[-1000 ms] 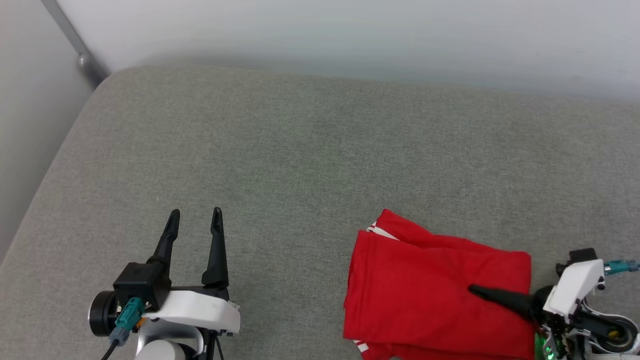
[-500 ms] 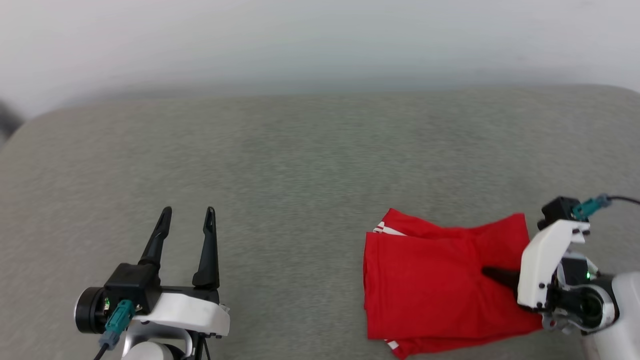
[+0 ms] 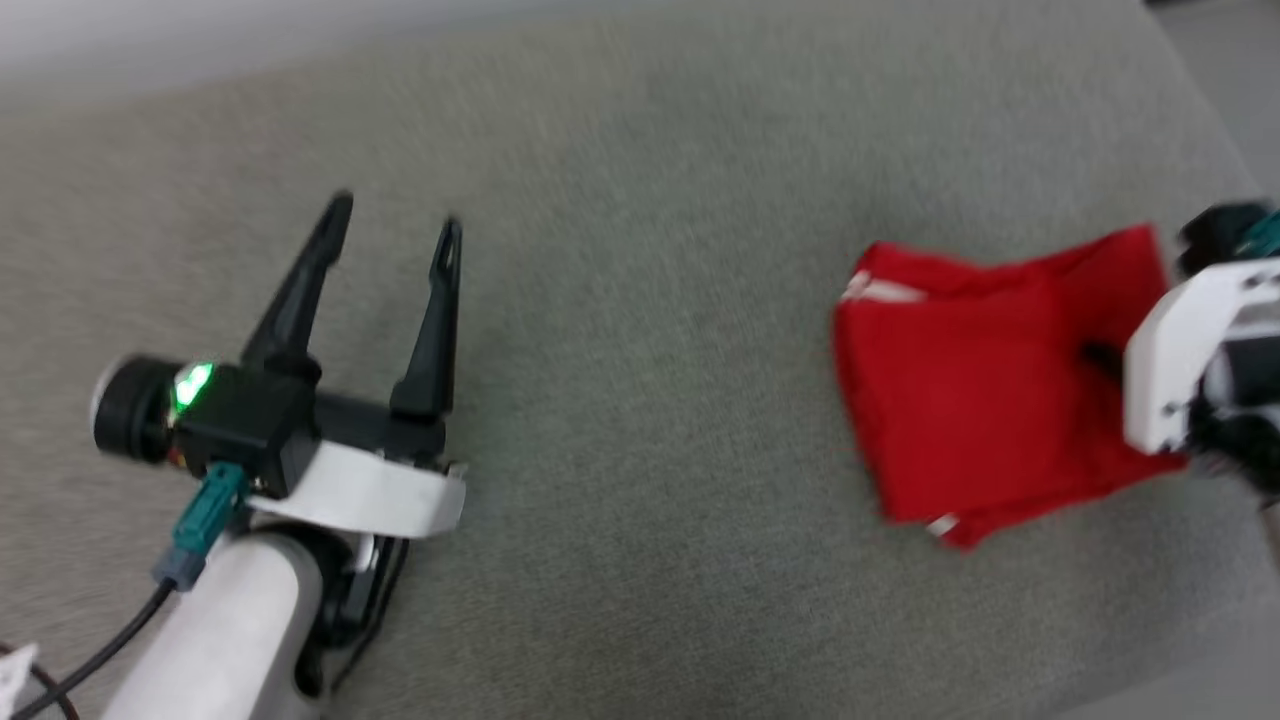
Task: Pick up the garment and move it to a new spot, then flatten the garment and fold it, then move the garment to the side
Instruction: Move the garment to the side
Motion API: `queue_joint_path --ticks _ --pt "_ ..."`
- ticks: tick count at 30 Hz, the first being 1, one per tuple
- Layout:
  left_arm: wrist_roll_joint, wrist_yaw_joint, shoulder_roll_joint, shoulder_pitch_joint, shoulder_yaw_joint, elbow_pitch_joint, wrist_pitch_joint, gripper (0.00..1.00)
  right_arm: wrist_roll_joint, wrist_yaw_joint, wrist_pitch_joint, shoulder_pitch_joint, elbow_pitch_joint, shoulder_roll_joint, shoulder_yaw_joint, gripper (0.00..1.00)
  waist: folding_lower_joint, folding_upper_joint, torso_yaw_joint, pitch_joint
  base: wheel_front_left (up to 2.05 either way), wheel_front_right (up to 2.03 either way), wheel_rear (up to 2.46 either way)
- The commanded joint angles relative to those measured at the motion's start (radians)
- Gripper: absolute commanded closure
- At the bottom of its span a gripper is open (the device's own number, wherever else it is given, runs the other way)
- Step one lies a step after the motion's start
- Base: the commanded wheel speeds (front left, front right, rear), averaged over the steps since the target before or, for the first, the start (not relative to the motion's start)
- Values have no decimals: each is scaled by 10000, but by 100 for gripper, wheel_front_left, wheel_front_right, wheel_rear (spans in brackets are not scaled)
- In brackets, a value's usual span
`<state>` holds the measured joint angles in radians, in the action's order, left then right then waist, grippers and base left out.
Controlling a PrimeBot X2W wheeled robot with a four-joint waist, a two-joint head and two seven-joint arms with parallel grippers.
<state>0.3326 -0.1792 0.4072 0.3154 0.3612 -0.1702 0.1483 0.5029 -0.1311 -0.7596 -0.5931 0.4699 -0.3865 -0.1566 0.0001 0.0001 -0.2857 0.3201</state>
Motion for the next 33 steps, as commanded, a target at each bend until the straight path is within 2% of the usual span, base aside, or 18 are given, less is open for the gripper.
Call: queue_joint_path --ticks 1,2,7,10,14,15,16,17,20,25,33 --pt "-204 89 162 481 57 -276 -184 0 -276 8 304 -584 215 -279 108 100 -1 -1 -892 2019 0 0 0" --pt "-477 222 330 1171 164 -799 -563 0 -832 8 1027 -1342 788 -649 427 100 -1 -1 -893 2838 0 0 0" --pt "-879 488 470 2142 436 -1439 -974 0 -1747 9 2185 -2444 1733 -1089 1261 100 -1 -1 -782 3792 0 0 0" --pt "-1075 619 493 2579 581 -1622 -1091 0 -2260 9 2867 -2991 2265 -1159 1909 100 -1 -1 -728 4095 0 0 0" --pt "-1200 752 426 2963 751 -1696 -1155 0 -2953 9 4162 -3414 2954 -830 3003 100 -1 -1 -679 4298 0 0 0" --pt "-1208 788 401 3035 801 -1681 -1166 0 -3144 11 4535 -3491 3104 -757 3235 94 -1 -1 -663 4323 0 0 0" --pt "-1192 807 370 3099 842 -1664 -1158 0 -3314 11 4903 -3558 3225 -651 3419 39 -1 -1 -650 4343 0 0 0" --pt "-1198 799 345 3138 875 -1639 -1150 0 -3525 9 5254 -3604 3345 -555 3563 0 -1 -1 -637 4348 0 0 0" --pt "-1177 815 293 3194 958 -1505 -1085 0 -3980 9 6072 -3666 3771 -265 3865 0 -1 -1 -630 4311 0 0 0" --pt "-1010 751 252 2871 954 -1197 -854 0 -4691 9 7050 -3748 4393 -291 4407 0 -1 -1 -627 3874 0 0 0" --pt "-542 437 -4 1807 864 -391 -98 0 -5269 9 7942 -2736 4686 -558 4602 0 -1 -1 -484 1954 0 0 0"
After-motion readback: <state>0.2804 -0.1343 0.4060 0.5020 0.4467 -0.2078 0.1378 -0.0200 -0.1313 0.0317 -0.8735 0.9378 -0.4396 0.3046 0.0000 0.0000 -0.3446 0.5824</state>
